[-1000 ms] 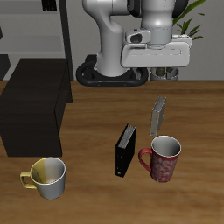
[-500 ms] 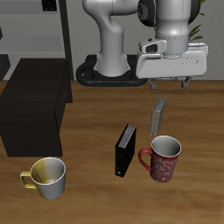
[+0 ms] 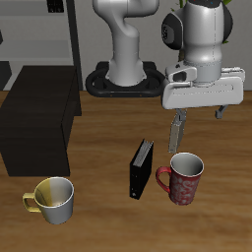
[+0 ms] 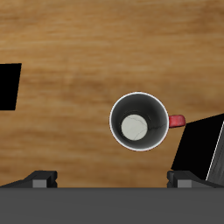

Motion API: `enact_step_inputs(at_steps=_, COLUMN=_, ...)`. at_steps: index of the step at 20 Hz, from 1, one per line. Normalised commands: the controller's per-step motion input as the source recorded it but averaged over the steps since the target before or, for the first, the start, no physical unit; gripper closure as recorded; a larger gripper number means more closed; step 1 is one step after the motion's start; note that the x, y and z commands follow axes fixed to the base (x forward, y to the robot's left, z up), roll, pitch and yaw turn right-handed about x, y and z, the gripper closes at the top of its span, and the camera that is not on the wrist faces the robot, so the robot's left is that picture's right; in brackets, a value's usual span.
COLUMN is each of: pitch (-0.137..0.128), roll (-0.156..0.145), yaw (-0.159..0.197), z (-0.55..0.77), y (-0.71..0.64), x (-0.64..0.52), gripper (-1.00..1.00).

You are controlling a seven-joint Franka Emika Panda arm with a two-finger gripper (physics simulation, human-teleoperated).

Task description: Place the red mug on top of the shelf

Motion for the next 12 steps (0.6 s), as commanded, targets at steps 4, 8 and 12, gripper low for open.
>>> enact_step_inputs(at_steps=4, pitch=0.056, roll=0.008, yaw=-0.022, z=-0.48, y=0.16, x=0.28, gripper=-1.0)
enact_step_inputs(at_steps=8, pitch=0.018, roll=0.014, yaw=0.001, z=-0.28, y=0.14, x=0.05, gripper=-1.0)
enact_step_inputs(at_steps=12, pitch=0.016, roll=0.033, yaw=0.034, z=-0.35, y=0.23, x=0.04, gripper=-1.0)
